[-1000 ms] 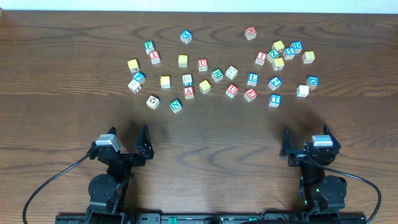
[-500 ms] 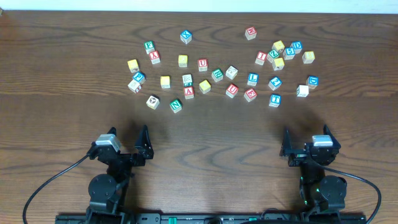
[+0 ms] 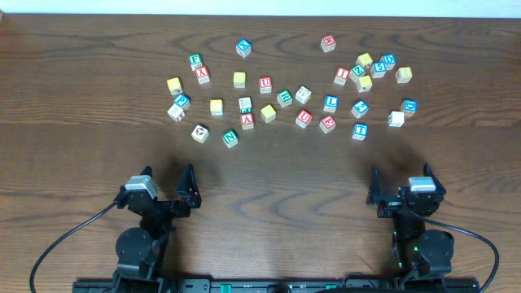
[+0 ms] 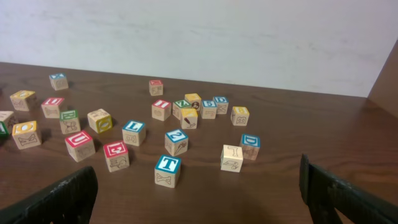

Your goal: Spell out CORL

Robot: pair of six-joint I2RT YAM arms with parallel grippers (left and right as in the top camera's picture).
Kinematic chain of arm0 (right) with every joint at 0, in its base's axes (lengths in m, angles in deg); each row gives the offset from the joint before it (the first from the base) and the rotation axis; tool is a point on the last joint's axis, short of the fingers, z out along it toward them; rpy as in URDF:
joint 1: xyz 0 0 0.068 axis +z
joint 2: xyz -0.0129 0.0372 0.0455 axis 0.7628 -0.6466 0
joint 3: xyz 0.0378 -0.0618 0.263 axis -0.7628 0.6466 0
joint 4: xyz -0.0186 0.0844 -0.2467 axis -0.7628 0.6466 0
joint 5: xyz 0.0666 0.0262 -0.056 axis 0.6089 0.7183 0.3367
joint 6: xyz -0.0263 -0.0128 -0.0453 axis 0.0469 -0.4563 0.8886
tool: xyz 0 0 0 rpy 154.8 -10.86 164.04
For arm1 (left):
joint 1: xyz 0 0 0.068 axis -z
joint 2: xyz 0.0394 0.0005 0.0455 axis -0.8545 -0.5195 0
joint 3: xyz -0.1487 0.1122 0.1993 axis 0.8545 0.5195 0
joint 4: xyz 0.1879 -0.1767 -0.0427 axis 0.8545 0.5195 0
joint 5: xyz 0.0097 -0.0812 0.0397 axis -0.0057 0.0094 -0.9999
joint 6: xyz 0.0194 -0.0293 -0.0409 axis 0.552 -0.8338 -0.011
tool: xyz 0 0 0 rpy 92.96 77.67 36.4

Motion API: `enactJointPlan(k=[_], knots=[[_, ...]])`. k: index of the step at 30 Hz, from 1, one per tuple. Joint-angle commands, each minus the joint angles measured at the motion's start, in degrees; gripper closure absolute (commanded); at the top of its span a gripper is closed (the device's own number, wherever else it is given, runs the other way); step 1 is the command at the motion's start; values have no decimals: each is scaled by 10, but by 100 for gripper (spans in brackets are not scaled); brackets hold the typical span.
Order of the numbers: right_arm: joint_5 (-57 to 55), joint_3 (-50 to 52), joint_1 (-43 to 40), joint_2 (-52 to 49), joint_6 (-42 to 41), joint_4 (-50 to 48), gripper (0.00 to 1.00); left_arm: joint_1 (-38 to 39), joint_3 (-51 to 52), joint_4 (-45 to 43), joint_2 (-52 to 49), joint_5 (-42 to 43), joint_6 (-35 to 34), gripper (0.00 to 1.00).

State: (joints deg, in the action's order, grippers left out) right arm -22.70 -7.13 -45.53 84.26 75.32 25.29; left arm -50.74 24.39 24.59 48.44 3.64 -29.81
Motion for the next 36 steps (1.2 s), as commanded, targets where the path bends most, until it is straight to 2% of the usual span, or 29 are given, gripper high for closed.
enactJointPlan(k=[1,17,24,29,36], knots=[[3,1,-4,1,1,2,1,-3,9,24,3,-5,10,1],[3,1,-4,1,1,2,1,-3,5,24,3,12,10,1],[3,1,-5,1,1,2,1,-3,-40,26,-15,25,11,1],[3,1,-5,1,1,2,1,-3,-99,26,-89,25,45,1],[3,1,-4,1,1,2,1,-3,-238,26,-301,27,75,1]])
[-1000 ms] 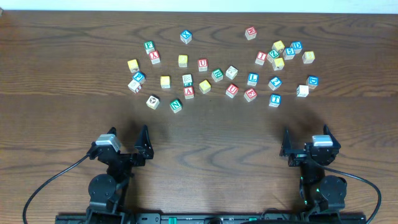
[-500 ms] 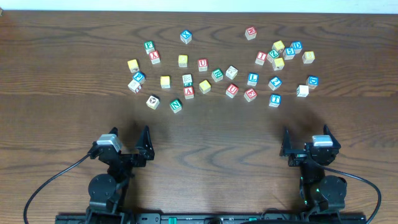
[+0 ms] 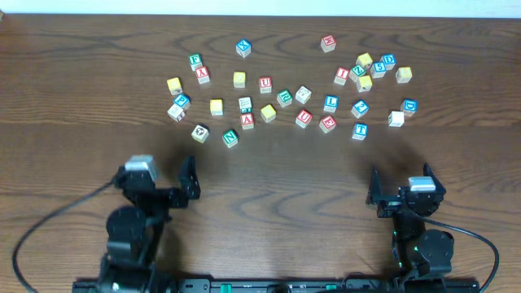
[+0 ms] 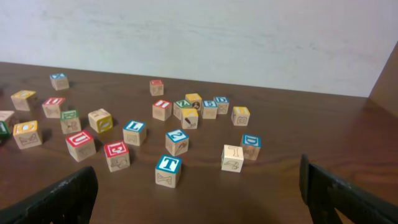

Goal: Spell out CORL
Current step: 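Swing the left gripper out over the yellow-bordered C block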

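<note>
Several wooden letter blocks with coloured tops lie scattered across the far half of the table. A blue-topped L block (image 3: 330,103) (image 4: 134,132) sits right of centre, with a blue T block (image 3: 360,130) (image 4: 168,169) nearest my right arm. A red U block (image 3: 303,118) (image 4: 79,144) lies near the middle. Most other letters are too small to read. My left gripper (image 3: 160,181) stands open at the near left, well short of the blocks. At the near right, my right gripper (image 3: 401,185) (image 4: 199,205) is also open, holding nothing.
Dark wooden table (image 3: 277,187) with bare wood between the arms and the blocks. A white wall (image 4: 205,37) rises behind the far edge. Cables trail from both arm bases at the near edge.
My left arm has shifted: its wrist camera now sits a little farther from the near edge and its base has turned. The right arm and all blocks are where they were.
</note>
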Robot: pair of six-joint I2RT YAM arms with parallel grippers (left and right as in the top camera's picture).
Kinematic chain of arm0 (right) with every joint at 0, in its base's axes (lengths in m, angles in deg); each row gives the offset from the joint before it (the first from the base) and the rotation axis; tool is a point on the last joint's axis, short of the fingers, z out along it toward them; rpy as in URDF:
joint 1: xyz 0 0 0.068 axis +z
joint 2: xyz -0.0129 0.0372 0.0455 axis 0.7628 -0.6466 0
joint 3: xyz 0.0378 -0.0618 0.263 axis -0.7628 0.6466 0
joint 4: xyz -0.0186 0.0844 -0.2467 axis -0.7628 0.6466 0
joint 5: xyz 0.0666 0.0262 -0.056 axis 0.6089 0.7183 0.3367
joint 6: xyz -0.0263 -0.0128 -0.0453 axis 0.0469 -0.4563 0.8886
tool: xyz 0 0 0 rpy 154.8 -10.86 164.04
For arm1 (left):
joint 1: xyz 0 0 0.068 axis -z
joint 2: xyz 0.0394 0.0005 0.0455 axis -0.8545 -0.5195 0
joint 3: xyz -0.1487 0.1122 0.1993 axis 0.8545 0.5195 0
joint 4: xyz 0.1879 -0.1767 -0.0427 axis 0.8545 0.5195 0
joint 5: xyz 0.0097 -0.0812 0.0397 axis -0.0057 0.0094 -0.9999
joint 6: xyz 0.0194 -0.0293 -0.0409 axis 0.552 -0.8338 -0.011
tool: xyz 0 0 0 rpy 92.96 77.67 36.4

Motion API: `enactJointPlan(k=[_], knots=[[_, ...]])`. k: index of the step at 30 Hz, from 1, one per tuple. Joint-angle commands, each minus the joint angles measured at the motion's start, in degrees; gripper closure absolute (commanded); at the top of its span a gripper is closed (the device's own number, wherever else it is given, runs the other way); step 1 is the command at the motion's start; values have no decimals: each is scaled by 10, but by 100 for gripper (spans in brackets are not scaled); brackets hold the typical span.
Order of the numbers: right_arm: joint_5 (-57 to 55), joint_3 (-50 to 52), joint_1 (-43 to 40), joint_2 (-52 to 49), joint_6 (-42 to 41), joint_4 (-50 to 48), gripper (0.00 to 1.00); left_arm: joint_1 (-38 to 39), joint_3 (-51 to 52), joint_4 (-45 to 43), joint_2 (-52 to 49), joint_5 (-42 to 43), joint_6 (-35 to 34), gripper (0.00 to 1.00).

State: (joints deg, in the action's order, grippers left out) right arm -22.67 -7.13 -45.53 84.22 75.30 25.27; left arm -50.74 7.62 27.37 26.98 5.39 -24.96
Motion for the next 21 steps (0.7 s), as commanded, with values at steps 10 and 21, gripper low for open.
enactJointPlan(k=[10,21], knots=[[3,1,-4,2,1,3,1,-3,-455,218,-466,55,81,1],[3,1,-4,2,1,3,1,-2,-737,482,-694,54,108,1]])
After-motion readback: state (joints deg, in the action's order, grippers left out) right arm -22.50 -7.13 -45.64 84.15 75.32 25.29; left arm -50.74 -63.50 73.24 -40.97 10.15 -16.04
